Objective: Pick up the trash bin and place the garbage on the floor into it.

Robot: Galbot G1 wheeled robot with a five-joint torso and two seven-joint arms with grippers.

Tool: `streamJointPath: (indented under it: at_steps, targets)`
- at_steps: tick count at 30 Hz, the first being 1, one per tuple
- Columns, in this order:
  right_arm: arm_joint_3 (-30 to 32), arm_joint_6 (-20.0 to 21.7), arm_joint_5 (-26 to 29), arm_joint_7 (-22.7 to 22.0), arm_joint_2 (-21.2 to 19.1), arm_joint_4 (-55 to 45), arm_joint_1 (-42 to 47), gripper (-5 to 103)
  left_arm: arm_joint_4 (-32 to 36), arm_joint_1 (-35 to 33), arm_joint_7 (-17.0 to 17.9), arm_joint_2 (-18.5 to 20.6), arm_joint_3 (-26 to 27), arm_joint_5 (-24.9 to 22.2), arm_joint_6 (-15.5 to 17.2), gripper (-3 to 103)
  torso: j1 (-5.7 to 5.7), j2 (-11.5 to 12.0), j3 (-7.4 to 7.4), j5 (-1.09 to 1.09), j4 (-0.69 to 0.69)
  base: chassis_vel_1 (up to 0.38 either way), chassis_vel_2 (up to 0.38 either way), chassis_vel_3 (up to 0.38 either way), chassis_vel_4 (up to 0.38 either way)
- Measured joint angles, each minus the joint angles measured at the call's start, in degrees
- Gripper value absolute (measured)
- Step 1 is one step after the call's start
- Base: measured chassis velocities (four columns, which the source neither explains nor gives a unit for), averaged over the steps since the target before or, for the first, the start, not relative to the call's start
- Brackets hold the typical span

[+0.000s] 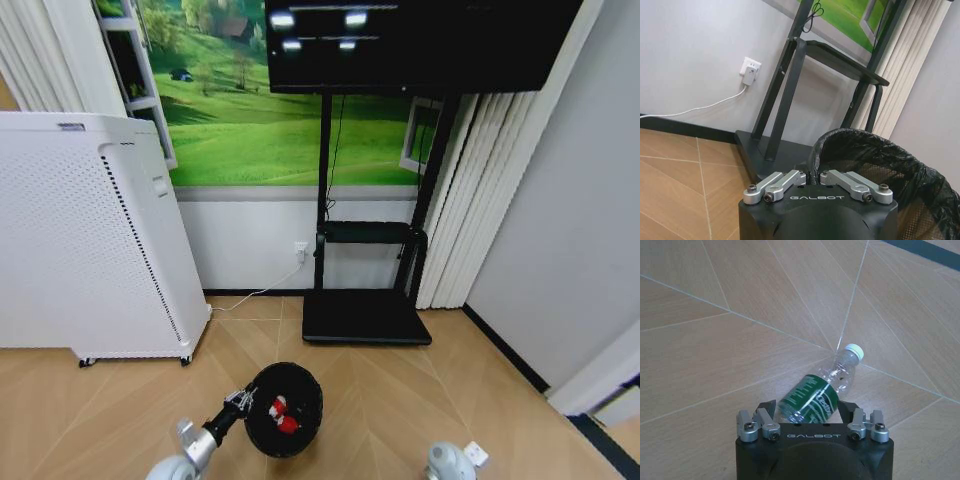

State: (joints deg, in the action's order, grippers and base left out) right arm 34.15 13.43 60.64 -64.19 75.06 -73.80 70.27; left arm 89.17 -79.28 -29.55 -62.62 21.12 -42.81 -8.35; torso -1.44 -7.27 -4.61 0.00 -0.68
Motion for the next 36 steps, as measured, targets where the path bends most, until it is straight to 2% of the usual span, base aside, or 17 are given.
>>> streamJointPath:
  at_steps: [9,15,16,18,22,25,36]
  targets:
    - [0.3,-0.2,2.0,0.1,-0.4,3.8,-3.9,71,0.0,-0.2,0.0,-0.1,0.2,0.0,0.0,7,0.00,0.0,0.00,0.00,0.00,0.000,0.000,0.000,0.000]
    - [0.8,-1.4,-1.9,0.3,-0.7,4.3,-3.9,68,-0.3,-0.4,0.0,-0.1,0.3,0.0,0.0,7,0.00,0.0,0.00,0.00,0.00,0.000,0.000,0.000,0.000]
    - [1.3,-1.7,-3.4,0.3,-0.5,4.7,-4.0,71,-0.4,-0.3,0.0,-0.1,0.2,0.0,0.0,7,0.00,0.0,0.00,0.00,-0.01,0.000,0.000,0.000,0.000]
    - [2.9,-1.8,-5.9,0.3,0.3,5.7,-4.6,71,-0.5,0.0,-0.1,-0.2,0.0,0.0,0.0,7,0.00,0.0,0.00,0.00,-0.01,0.000,0.000,0.000,0.000]
    - [3.8,-2.6,-7.3,-0.5,0.6,6.9,-5.0,74,-0.5,0.4,-0.1,-0.2,-0.3,0.0,0.0,7,0.00,0.0,0.00,0.00,0.00,0.000,0.000,0.000,0.000]
    - [4.3,-3.5,-7.0,-2.1,1.0,7.6,-5.0,78,-0.5,0.5,0.0,-0.1,-0.3,0.0,0.1,7,0.00,0.0,0.00,0.00,0.00,0.000,0.000,0.000,0.000]
    - [5.5,-5.3,-5.0,-4.2,2.6,10.6,-6.1,79,-0.5,0.2,-0.1,-0.1,-0.3,0.0,0.1,7,0.00,0.0,0.00,-0.01,0.00,0.000,0.000,0.000,0.000]
